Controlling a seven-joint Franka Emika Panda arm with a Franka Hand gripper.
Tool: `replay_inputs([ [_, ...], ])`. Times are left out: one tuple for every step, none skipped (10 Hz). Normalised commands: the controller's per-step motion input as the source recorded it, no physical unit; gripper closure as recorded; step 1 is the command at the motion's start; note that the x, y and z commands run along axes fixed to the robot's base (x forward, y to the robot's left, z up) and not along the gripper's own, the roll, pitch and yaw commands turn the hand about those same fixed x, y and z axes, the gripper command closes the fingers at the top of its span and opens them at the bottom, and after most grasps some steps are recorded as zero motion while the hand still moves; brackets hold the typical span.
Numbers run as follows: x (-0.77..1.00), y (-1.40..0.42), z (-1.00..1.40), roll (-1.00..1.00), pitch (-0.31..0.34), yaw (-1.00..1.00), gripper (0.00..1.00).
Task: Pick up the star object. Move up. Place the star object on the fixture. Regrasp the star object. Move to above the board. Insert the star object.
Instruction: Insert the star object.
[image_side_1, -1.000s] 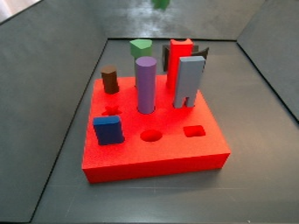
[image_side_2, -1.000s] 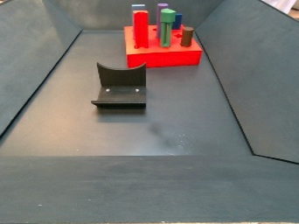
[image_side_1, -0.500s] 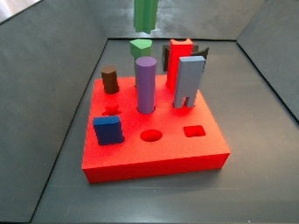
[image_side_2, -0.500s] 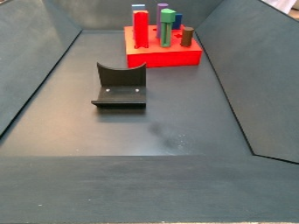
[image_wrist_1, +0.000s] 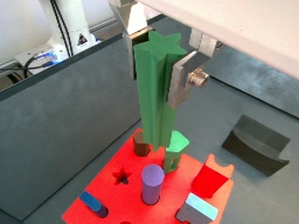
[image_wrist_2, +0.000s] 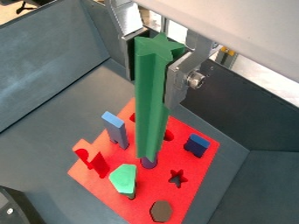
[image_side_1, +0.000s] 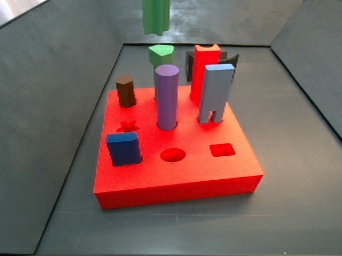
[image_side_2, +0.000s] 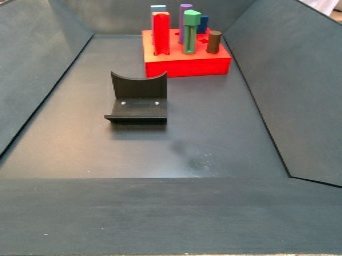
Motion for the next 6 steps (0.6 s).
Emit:
replay_inputs([
  [0.00,0.00,0.00,-0.01,-0.021,0.00,1.00],
  [0.00,0.00,-0.02,-0.02,-0.033,0.00,1.00],
  [0.00,0.00,-0.04,-0.03,-0.043,0.00,1.00],
  [0.00,0.00,-0.03,-0.03,-0.040,0.00,1.00],
  [0.00,0.00,-0.03,-0.03,-0.033,0.00,1.00],
  [0.00,0.00,-0.04,-0.03,-0.040,0.00,1.00],
])
